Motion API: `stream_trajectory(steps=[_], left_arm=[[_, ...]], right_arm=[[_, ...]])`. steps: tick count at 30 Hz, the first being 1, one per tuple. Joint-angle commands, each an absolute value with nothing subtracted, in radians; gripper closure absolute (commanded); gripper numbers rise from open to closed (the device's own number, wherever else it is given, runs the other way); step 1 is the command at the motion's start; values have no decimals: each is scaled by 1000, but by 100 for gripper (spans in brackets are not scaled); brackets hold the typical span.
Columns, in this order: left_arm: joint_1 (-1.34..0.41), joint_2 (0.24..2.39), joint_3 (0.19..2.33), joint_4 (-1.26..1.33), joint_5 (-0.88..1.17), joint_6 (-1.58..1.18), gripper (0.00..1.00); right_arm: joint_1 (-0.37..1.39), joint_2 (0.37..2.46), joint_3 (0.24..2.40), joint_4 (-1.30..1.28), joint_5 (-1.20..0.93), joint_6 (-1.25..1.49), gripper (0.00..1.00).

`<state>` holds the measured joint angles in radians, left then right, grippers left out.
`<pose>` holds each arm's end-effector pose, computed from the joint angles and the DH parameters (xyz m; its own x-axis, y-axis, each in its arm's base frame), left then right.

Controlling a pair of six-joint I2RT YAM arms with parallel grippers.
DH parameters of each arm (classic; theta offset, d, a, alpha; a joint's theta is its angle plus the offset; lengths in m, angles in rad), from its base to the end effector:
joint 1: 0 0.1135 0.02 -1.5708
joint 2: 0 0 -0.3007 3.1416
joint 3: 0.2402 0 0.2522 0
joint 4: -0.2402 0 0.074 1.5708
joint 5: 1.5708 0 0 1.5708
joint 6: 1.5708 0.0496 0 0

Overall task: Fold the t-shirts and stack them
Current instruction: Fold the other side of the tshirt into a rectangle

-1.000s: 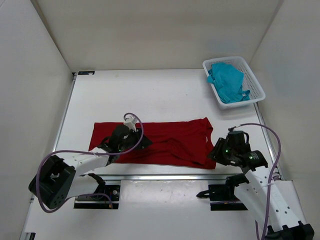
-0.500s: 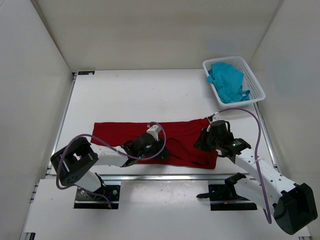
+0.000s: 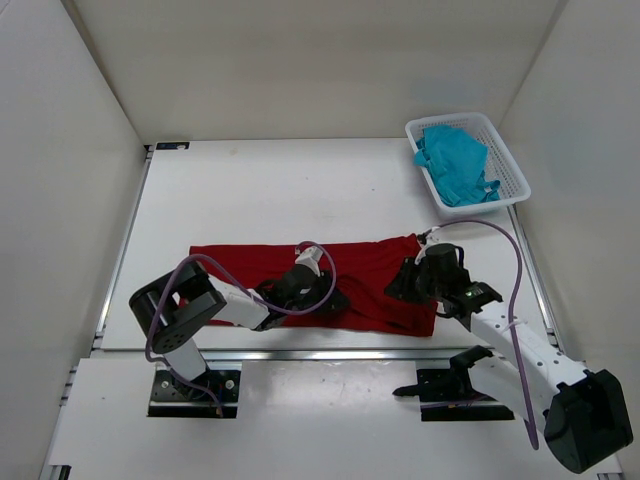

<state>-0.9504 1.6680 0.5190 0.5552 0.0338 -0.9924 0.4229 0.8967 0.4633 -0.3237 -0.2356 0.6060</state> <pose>0.1769 -0.2505 0.1447 -0.8724 -0.2185 -0.4373 0.1811 0.6864 -0.7043 0.1490 0.0798 0.2161 -0.8302 0.2337 -0.5061 -0.0984 0.8321 0.5458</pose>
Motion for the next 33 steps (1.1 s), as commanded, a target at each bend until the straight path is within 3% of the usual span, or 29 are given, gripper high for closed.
stream_trajectory(steps=[1, 14, 16, 19, 24, 33], left_arm=[[-950, 1663, 528, 609, 22, -1041, 59], [-960, 1673, 517, 650, -8, -1124, 62], [-965, 1686, 523, 650, -5, -1127, 64], [-954, 1681, 520, 649, -5, -1124, 81], [-960, 1609, 546, 534, -21, -1066, 99], [-959, 1523, 534, 453, 17, -1061, 100]], right_arm=[[431, 879, 437, -258, -276, 604, 81], [425, 838, 379, -219, -308, 614, 80], [431, 828, 371, -219, -308, 620, 80], [413, 819, 371, -219, -313, 606, 80], [374, 818, 356, -230, -292, 604, 79], [391, 933, 348, -153, -241, 594, 74]])
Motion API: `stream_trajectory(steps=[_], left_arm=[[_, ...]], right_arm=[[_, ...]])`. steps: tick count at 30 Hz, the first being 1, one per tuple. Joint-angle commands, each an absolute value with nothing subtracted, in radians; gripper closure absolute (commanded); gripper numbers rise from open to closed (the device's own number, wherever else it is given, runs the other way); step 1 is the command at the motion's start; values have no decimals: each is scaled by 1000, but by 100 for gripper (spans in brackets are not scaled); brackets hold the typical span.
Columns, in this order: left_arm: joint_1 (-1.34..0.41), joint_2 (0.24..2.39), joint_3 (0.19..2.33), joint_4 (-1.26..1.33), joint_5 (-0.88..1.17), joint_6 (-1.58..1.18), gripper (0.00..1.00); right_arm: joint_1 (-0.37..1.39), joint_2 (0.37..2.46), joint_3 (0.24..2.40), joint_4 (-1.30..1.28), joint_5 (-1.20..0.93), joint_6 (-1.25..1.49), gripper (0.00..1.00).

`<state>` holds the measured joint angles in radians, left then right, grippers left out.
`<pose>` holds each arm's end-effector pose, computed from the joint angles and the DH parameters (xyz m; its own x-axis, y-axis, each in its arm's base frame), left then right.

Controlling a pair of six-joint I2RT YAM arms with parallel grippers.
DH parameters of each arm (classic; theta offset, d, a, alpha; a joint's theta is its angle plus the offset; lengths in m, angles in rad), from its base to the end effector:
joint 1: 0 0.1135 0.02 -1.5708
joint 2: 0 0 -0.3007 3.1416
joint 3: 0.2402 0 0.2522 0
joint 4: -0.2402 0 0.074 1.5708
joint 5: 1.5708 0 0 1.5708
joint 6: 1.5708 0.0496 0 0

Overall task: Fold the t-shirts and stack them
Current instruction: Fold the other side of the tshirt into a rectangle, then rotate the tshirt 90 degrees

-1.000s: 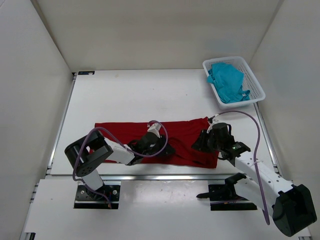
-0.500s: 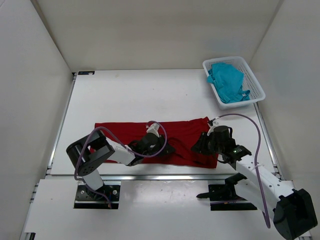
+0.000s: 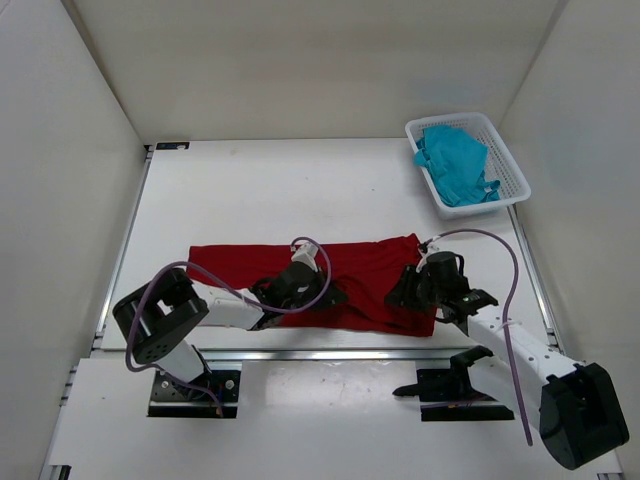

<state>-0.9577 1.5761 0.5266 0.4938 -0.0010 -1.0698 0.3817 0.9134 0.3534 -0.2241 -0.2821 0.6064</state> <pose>0.1730 -0.2458 0.1664 -0.8627 -0.2981 -0.4085 0.1264 0.6551 -0.7449 0.1450 0.0731 0.1863 -0.8467 0.2500 -0.4698 -0.0708 0.8220 0.5650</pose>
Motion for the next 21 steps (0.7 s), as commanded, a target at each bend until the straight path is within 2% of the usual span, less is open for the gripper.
stream_trajectory(steps=[1, 4, 13, 21], left_arm=[[-954, 1511, 532, 446, 28, -1069, 100], [-954, 1486, 522, 422, 55, -1071, 99], [-924, 1467, 417, 433, 109, -1114, 95], [-856, 1390, 350, 393, 141, -1074, 71]], right_arm=[[394, 952, 353, -152, -238, 592, 72], [380, 992, 356, -156, -219, 580, 71], [376, 1020, 345, -170, -187, 583, 77], [347, 977, 426, -239, -186, 552, 75]])
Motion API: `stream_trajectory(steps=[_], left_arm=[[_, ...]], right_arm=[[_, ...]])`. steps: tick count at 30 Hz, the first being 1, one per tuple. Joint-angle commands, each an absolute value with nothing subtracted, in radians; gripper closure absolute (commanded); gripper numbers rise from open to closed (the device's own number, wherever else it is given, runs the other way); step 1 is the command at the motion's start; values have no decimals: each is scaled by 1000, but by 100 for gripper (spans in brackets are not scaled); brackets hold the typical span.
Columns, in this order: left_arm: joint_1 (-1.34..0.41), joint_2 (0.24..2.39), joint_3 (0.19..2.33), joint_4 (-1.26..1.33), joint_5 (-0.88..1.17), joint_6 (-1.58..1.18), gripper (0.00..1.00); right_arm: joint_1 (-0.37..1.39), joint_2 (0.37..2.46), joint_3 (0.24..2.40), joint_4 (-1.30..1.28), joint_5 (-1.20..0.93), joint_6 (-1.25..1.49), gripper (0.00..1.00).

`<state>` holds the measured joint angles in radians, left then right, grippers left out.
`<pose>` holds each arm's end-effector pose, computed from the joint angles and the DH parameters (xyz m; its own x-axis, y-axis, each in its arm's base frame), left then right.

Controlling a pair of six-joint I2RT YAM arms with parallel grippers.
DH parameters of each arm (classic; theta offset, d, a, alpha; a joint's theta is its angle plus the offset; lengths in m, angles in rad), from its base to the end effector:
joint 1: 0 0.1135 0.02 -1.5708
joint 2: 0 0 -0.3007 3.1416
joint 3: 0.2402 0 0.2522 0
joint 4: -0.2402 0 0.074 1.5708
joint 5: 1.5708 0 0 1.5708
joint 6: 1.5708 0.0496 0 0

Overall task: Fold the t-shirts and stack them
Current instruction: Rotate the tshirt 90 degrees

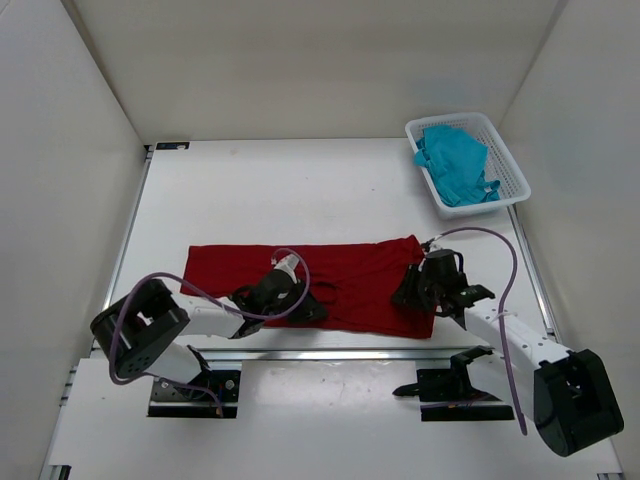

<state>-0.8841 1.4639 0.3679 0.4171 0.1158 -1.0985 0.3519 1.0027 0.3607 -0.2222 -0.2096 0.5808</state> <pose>0.1536 -0.1964 0.1446 -0.9160 -0.2779 -0.2894 0.0209 0.6873 -0.7261 0.1559 0.0682 0.1752 -0.8515 0.2591 -0.4560 0.0039 0.8725 0.4885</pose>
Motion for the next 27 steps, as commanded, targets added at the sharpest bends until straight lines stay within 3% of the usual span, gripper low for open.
stream_trajectory(steps=[1, 7, 12, 15, 16, 17, 22, 25, 27], left_arm=[[-851, 1359, 356, 370, 144, -1065, 69], [-786, 1214, 420, 217, 143, -913, 62], [-732, 1128, 430, 169, 156, -807, 49], [-695, 1051, 400, 129, 141, -776, 27], [-672, 1011, 396, 114, 132, -764, 13], [-661, 962, 388, 94, 133, -759, 1], [-528, 818, 409, -29, 191, -666, 1], [-476, 808, 414, -87, 247, -626, 1], [-468, 819, 407, -87, 279, -620, 1]], right_arm=[[362, 965, 437, -250, -175, 555, 76], [474, 1087, 515, -187, -110, 554, 100], [526, 1362, 564, -30, -106, 571, 100], [517, 1518, 638, 35, -101, 563, 100], [497, 1557, 690, 34, -110, 554, 100], [483, 1639, 763, 29, -115, 546, 100], [423, 1981, 1155, -116, -141, 489, 100], [405, 2184, 1496, -244, -167, 451, 100], [394, 2317, 1848, -400, -182, 411, 100]])
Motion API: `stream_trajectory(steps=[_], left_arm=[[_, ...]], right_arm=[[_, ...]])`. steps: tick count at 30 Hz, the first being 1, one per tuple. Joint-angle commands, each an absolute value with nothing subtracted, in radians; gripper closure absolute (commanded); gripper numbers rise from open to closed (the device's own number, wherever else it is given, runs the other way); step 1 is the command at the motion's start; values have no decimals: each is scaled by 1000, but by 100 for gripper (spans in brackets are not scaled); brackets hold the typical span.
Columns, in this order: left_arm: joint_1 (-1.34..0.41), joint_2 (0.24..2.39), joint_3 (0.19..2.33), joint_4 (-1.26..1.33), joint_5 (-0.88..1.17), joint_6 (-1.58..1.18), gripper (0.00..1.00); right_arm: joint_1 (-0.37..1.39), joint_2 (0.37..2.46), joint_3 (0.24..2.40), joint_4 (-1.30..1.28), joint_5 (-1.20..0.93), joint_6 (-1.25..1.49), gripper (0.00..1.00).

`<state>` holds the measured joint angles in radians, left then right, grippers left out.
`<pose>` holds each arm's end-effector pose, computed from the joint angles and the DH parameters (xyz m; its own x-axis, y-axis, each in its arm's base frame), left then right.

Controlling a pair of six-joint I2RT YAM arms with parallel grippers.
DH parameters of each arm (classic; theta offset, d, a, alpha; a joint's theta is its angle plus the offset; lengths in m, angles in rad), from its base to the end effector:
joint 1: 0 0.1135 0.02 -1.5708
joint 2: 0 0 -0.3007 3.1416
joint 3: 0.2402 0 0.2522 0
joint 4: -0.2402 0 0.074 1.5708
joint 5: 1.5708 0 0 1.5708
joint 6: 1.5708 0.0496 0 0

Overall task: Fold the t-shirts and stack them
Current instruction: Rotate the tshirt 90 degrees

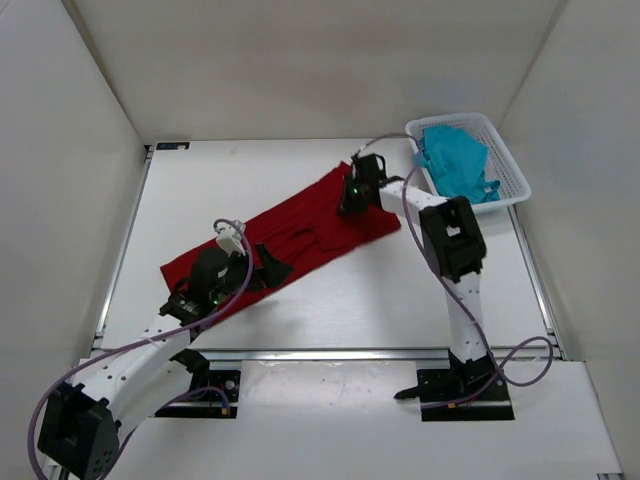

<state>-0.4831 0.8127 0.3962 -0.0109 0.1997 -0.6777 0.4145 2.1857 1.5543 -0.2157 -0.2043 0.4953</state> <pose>0.1487 -0.0891 0.2368 -0.6717 -0.3416 -0.6574 0.2491 0.7316 -0.6347 0.4607 0.2137 0.1711 -0.8494 0.1348 -0.5103 -0.1291 0.8844 0.4485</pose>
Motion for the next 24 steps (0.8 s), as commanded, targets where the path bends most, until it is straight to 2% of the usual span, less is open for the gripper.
stream_trajectory(steps=[1, 3, 4, 5, 6, 7, 12, 14, 15, 16, 17, 18, 19, 20, 24], left_arm=[[-469, 827, 408, -87, 279, -618, 1], [-497, 841, 399, -71, 288, -624, 1], [-505, 845, 397, -71, 293, -626, 1], [-515, 844, 397, -72, 293, -627, 1], [-520, 839, 399, -95, 282, -623, 1], [-525, 838, 400, -107, 267, -618, 2], [-488, 767, 361, -167, 221, -594, 1], [-465, 709, 345, -172, 207, -601, 1], [-457, 689, 333, -166, 209, -612, 4], [-442, 681, 327, -166, 212, -609, 14], [-427, 663, 324, -166, 219, -612, 23], [-417, 658, 321, -178, 219, -609, 27], [-404, 650, 322, -205, 228, -600, 31], [-393, 646, 325, -210, 229, -594, 34], [-353, 631, 344, -272, 227, -575, 34]], right_arm=[[390, 2409, 1944, -440, -196, 405, 100], [379, 2544, 2363, -632, -225, 385, 100], [377, 2633, 2485, -678, -227, 380, 98], [370, 2716, 2737, -766, -242, 376, 93], [359, 2645, 2746, -735, -274, 377, 90], [348, 2585, 2602, -703, -290, 385, 90], [379, 2126, 2276, -678, -192, 287, 83], [409, 1927, 2032, -590, -181, 296, 80], [440, 1788, 1790, -458, -198, 325, 76], [477, 1647, 1540, -307, -210, 381, 70], [535, 1591, 1321, -182, -204, 431, 68], [551, 1518, 1234, -134, -203, 454, 65], [599, 1491, 1094, -58, -201, 503, 65], [618, 1470, 1042, -28, -207, 529, 64], [715, 1524, 845, 159, -252, 675, 64]])
